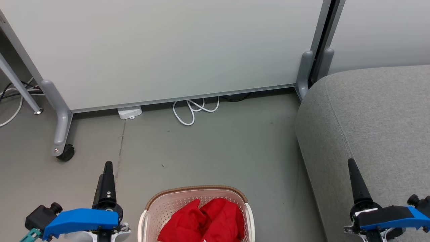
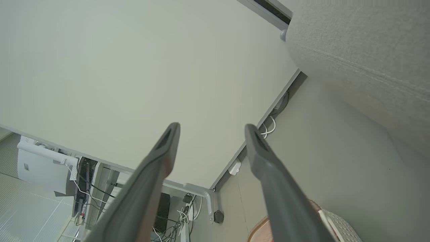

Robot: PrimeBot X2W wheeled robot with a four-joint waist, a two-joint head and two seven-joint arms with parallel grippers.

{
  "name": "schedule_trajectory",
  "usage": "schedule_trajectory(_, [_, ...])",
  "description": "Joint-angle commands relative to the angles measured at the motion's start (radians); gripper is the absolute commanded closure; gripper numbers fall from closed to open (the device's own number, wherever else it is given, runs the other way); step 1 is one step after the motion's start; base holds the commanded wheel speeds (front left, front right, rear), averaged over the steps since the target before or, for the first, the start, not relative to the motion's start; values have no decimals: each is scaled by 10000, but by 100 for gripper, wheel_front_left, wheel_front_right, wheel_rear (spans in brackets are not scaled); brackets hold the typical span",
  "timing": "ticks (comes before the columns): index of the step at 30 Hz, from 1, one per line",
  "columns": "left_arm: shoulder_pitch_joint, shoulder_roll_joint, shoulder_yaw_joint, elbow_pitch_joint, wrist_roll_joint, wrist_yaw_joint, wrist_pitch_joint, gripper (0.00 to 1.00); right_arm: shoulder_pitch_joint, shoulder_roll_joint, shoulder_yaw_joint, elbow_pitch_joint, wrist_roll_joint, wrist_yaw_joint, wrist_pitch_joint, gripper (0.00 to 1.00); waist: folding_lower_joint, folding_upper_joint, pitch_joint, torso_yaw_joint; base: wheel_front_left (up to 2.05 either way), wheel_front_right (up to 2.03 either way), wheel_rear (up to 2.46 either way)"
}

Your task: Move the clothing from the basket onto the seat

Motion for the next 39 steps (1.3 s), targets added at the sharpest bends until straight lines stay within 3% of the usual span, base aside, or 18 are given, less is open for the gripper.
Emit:
schedule_trajectory(1, [-157, 84, -69, -189, 369, 12, -83, 0, -108, -74, -16, -212, -339, 22, -79, 0, 0, 0, 3, 2, 0, 0, 0])
schedule_trajectory(18, [-73, 117, -548, -245, 3939, 0, -669, 0, -16, -99, -49, -475, -3303, 28, -664, 0, 0, 0, 53, 18, 0, 0, 0])
schedule_trajectory(39, [-32, 147, -934, -370, 6615, -55, -1272, 0, 43, -121, 123, -642, -5957, 30, -1269, 0, 0, 0, 106, 33, 0, 0, 0])
